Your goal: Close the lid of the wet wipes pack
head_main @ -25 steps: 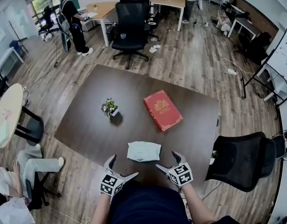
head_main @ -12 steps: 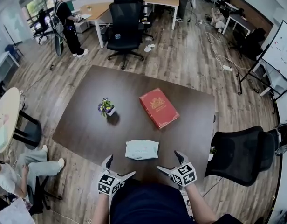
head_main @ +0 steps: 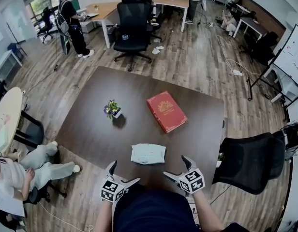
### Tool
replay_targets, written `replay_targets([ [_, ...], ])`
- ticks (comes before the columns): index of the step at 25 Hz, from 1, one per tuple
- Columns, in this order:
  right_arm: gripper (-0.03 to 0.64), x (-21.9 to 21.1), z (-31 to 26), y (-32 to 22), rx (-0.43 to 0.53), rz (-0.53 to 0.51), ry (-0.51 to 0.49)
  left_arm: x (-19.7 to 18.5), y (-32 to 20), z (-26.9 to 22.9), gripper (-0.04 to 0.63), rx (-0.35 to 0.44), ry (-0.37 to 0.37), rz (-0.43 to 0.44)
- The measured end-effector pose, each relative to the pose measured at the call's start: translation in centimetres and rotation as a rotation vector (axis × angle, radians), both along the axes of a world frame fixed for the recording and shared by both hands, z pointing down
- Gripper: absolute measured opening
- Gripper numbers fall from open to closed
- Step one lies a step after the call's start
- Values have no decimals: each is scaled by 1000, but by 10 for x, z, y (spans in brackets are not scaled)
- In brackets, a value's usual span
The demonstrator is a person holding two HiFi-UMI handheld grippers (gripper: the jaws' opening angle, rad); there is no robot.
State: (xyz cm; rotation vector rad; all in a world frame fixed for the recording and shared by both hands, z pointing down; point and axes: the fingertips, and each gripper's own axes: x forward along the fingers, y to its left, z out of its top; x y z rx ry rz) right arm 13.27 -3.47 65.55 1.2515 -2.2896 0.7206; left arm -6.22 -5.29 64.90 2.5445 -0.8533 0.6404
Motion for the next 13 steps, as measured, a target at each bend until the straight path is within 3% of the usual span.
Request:
replay_targets([
  [13, 522, -4, -5, 1, 16, -12, -24, 2, 6, 2, 600, -7, 4, 2],
])
